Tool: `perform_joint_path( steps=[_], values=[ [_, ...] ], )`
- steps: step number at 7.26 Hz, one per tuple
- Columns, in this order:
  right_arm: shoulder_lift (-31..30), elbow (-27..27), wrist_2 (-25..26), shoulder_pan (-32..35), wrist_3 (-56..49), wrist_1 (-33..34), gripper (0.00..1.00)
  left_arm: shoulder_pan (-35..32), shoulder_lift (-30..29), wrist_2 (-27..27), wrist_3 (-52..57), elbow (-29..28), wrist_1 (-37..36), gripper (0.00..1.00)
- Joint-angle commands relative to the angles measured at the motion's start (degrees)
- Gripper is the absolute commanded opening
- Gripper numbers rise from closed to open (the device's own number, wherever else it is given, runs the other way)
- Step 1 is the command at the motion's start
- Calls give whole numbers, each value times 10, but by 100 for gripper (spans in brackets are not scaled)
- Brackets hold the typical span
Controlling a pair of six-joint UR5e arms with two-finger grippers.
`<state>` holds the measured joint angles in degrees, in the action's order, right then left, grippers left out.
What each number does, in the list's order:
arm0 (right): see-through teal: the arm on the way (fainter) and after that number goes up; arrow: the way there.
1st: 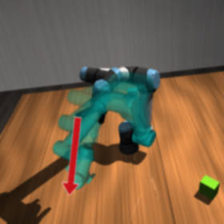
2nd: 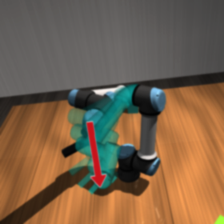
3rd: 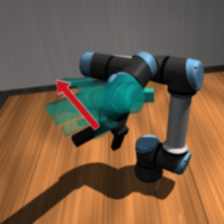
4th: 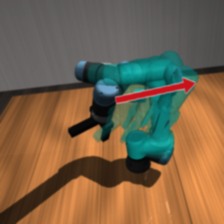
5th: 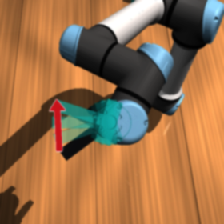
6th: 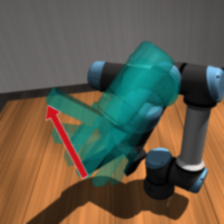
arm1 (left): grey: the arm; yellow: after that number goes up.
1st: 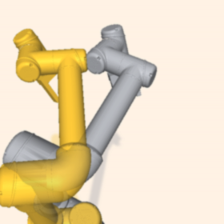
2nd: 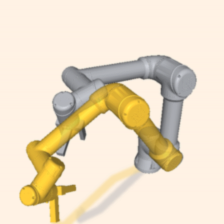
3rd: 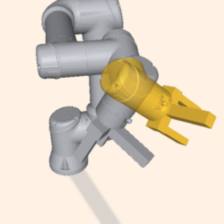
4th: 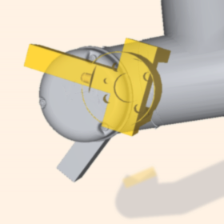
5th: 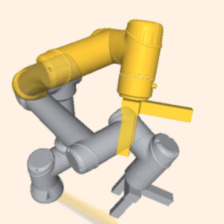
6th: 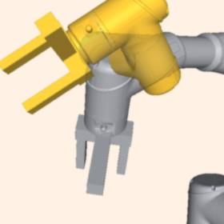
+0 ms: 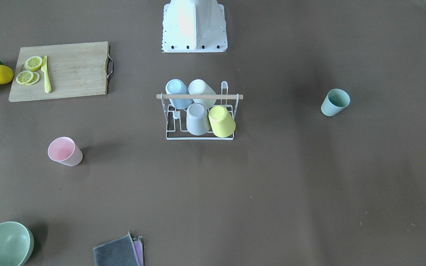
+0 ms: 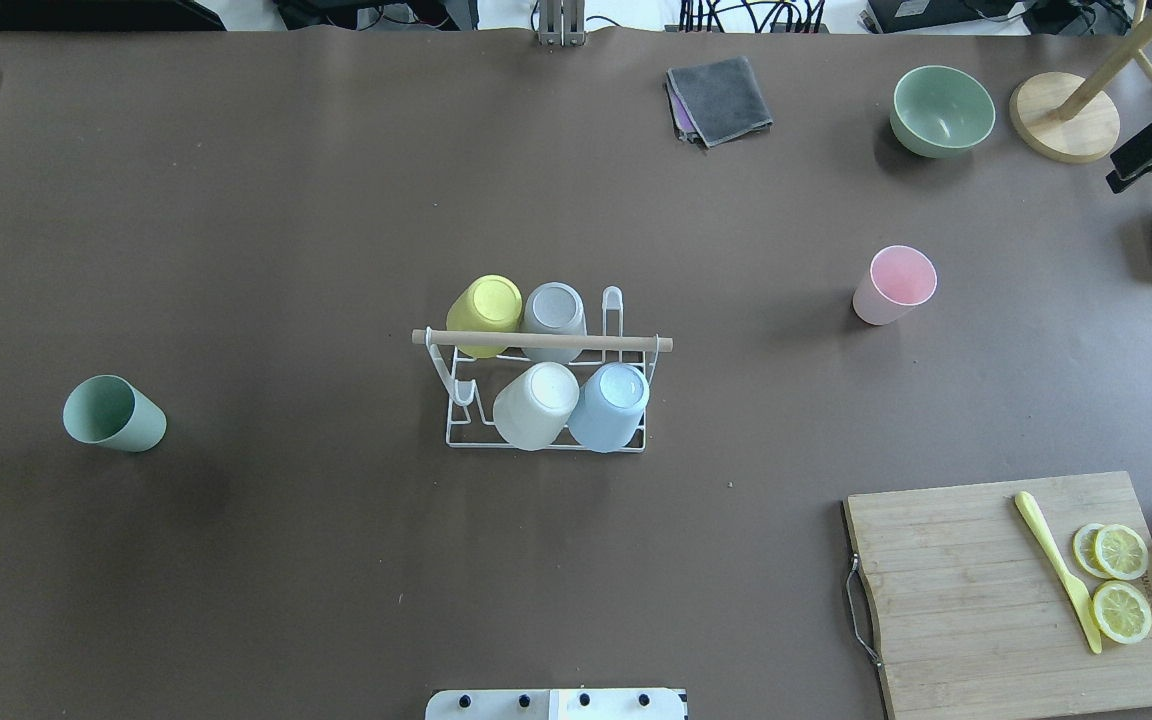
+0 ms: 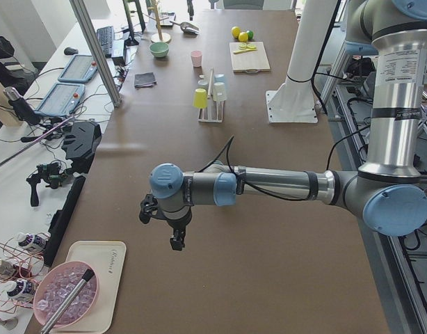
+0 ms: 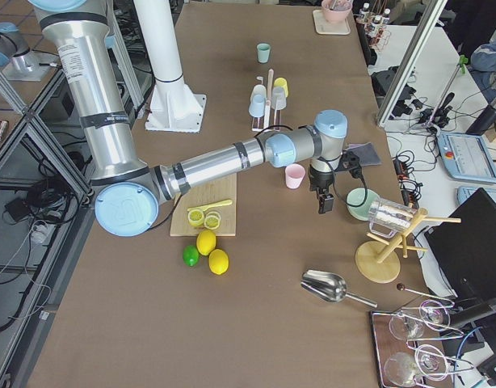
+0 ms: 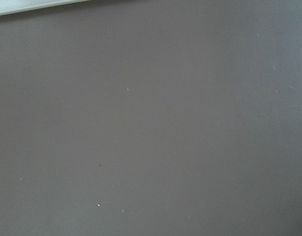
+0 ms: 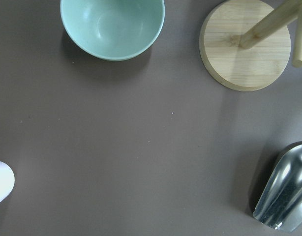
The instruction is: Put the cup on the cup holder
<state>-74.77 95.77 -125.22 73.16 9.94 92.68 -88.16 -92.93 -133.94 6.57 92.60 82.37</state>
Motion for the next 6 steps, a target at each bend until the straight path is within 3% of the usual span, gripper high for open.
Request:
perform_joint_path(
  steps=[1,2,3,4,6],
  values=[
    [9,2,1,-24,-31,5,100,44,-80,32,1,-15,-71,98],
    [9,5,0,-28,-60,14,100,63,-88,33,1,-19,-72,98],
    [18,7,2,-34,-84,35,100,100,-140,33,1,-60,-79,98],
    [23,22,3,-35,-118,69,100,112,-224,33,1,-119,-136,98],
    [54,23,9,-43,-161,125,100,140,-269,32,1,-145,-180,98]
  ],
)
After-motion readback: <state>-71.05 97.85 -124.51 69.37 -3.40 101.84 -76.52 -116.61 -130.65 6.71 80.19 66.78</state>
